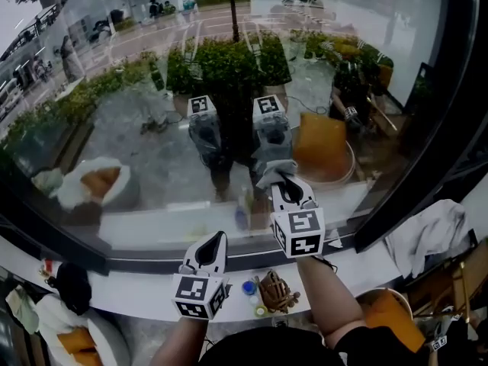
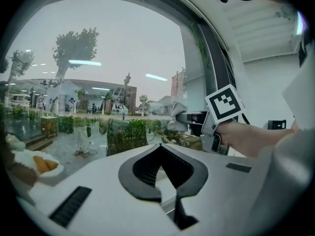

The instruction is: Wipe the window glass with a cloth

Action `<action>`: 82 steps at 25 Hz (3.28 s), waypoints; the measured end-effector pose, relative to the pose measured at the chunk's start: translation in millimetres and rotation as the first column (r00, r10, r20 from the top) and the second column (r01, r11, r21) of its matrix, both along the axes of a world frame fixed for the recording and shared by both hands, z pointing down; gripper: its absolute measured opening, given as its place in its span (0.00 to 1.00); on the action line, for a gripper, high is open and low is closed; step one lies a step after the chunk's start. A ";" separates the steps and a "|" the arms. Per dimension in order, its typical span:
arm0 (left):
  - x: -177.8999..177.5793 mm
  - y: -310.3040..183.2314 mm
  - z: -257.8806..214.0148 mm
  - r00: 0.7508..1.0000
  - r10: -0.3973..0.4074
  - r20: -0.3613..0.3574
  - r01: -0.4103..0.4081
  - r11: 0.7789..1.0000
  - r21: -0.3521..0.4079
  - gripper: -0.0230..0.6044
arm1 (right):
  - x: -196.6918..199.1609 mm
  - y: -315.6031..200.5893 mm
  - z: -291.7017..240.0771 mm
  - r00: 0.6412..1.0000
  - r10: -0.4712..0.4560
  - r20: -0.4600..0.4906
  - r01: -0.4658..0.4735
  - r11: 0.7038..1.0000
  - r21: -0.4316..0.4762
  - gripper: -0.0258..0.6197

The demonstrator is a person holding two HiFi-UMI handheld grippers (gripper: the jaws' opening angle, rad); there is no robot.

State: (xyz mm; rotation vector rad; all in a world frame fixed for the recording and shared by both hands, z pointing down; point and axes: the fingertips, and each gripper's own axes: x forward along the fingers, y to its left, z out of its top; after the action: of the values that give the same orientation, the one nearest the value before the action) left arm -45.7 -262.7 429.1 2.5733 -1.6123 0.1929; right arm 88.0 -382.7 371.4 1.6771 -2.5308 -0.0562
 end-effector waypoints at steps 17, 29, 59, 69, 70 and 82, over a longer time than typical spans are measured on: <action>137.7 -34.9 1.0 0.990 0.143 0.003 -0.143 0.990 -0.006 0.05 | 157.6 -12.5 14.4 0.991 0.132 -0.013 -0.133 0.991 -0.026 0.10; 159.0 -40.2 1.7 0.992 0.130 0.001 -0.130 0.991 -0.011 0.05 | 175.2 -18.9 15.5 0.993 0.116 -0.014 -0.117 0.993 -0.026 0.10; 184.4 -25.5 -20.3 0.974 0.227 -0.005 -0.227 0.973 0.037 0.05 | 195.2 19.6 -22.5 0.984 0.176 -0.008 -0.176 0.984 0.039 0.10; 189.8 -35.5 -40.3 0.974 0.224 -0.028 -0.221 0.972 0.079 0.05 | 196.5 6.9 -46.4 0.985 0.174 -0.021 -0.172 0.983 0.065 0.10; 185.7 -35.1 -39.6 0.975 0.218 -0.028 -0.216 0.973 0.081 0.05 | 192.4 4.9 -46.3 0.985 0.170 -0.022 -0.168 0.984 0.066 0.10; 130.2 -40.1 -28.1 0.994 0.108 -0.027 -0.106 0.992 0.070 0.05 | 156.5 -19.0 -52.8 0.991 0.131 -0.010 -0.130 0.987 0.092 0.10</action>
State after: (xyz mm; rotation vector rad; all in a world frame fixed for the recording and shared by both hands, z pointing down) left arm 84.5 -302.8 401.0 2.7024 -1.4970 0.1070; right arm 244.5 -401.6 318.6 1.8641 -2.4354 -0.1763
